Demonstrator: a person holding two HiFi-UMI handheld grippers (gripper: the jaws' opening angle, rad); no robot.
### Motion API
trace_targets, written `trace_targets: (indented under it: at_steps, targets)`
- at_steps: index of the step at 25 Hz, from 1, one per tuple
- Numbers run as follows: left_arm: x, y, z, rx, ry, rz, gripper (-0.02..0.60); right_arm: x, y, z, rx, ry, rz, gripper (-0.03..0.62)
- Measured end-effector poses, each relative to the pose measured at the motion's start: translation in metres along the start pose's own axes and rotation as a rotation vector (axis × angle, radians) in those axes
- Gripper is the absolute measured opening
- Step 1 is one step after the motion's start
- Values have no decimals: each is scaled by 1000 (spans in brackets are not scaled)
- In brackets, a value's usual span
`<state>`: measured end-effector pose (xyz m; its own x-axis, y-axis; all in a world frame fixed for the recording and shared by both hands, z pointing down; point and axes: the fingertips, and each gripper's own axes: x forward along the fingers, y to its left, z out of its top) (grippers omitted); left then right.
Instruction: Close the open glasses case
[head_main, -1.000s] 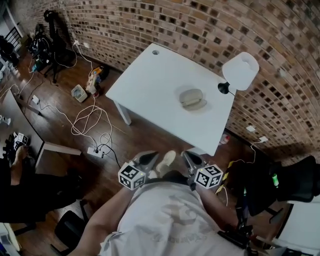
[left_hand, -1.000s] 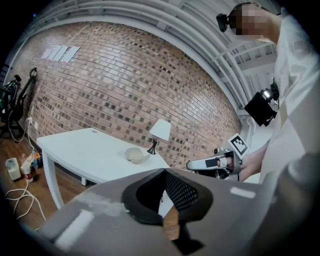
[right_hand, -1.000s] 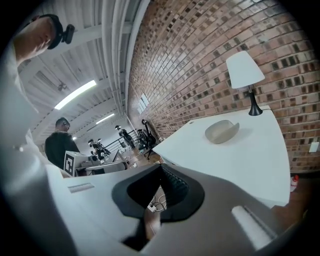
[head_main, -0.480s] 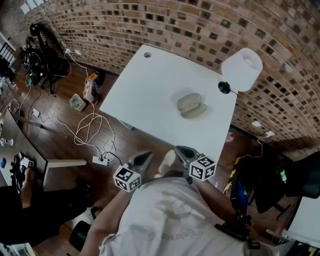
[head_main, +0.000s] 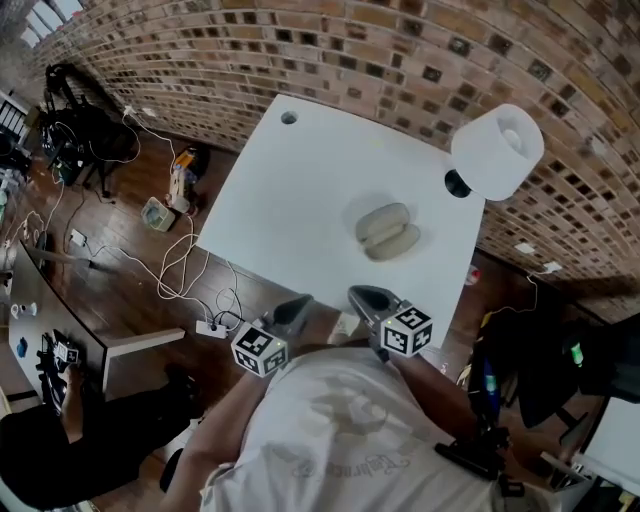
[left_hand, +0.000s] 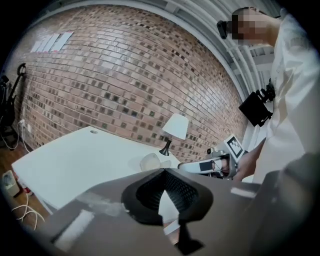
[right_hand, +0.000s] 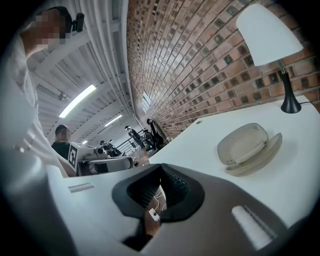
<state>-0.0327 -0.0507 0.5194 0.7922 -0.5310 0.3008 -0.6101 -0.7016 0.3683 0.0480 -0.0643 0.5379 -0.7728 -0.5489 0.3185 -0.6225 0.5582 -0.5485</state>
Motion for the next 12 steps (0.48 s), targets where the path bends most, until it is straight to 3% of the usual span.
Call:
trace_targets:
  at_steps: [7, 12]
  targets:
    - [21, 25, 14, -16, 29, -11, 5, 18, -20, 18, 8, -10, -11, 8]
    - [35, 38, 19, -10, 73, -75, 5, 23, -33, 21, 41, -29, -60, 8]
